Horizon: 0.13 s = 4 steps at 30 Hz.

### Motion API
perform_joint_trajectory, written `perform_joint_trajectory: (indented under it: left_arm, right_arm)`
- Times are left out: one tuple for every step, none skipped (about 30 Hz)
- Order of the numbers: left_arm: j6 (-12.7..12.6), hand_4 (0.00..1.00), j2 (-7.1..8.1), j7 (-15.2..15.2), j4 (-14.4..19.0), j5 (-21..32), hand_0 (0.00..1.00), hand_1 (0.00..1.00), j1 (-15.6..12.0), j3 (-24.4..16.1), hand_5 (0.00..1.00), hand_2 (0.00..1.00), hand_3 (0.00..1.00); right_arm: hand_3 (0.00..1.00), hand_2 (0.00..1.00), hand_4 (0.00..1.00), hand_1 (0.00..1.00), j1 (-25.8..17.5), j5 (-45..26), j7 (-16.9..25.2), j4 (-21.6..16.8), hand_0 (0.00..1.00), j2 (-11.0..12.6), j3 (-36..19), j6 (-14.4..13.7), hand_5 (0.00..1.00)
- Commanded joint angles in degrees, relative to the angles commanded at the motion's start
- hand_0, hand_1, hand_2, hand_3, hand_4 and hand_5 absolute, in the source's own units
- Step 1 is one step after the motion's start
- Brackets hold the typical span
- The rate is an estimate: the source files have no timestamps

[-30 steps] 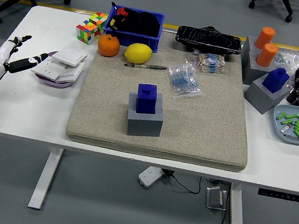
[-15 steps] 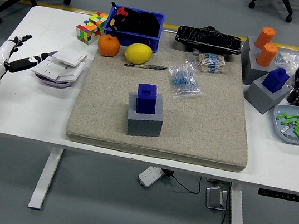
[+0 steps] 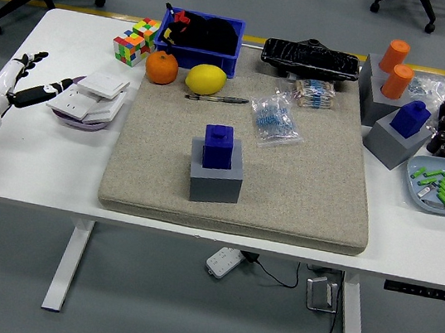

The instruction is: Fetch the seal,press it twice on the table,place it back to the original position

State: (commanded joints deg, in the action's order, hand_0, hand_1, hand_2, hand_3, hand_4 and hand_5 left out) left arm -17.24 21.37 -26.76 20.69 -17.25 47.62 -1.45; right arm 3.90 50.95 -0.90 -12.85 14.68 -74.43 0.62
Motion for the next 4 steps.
perform_joint_trajectory:
  left_arm:
    - [0.0, 0.882, 0.00, 0.0, 0.1, -0.1, 0.926, 0.970, 0.0, -0.1, 0.513, 0.962, 0.913]
    - [0.0, 0.882, -0.01, 0.0, 0.1, -0.2, 0.926, 0.970, 0.1, -0.1, 0.513, 0.962, 0.913]
    - [0.0, 0.882, -0.03, 0.0, 0.2, -0.3, 0.926, 0.970, 0.1, 0.0, 0.513, 0.962, 0.913]
    - [0.0, 0.882, -0.06, 0.0, 0.2, -0.2, 0.926, 0.970, 0.2, 0.0, 0.513, 0.962, 0.913]
  right_arm:
    - [0.600, 0.626, 0.707, 0.628, 0.0, 0.0, 0.0, 0.0, 0.714, 0.0, 0.0, 0.0, 0.485]
    - [0.600, 0.626, 0.707, 0.628, -0.1, 0.0, 0.0, 0.1, 0.714, 0.0, 0.0, 0.1, 0.485]
    - [0.600, 0.626, 0.707, 0.628, -0.2, 0.0, 0.0, 0.1, 0.714, 0.0, 0.1, 0.1, 0.485]
    - [0.600, 0.626, 0.707, 0.628, -0.2, -0.1, 0.0, 0.1, 0.714, 0.0, 0.1, 0.1, 0.485]
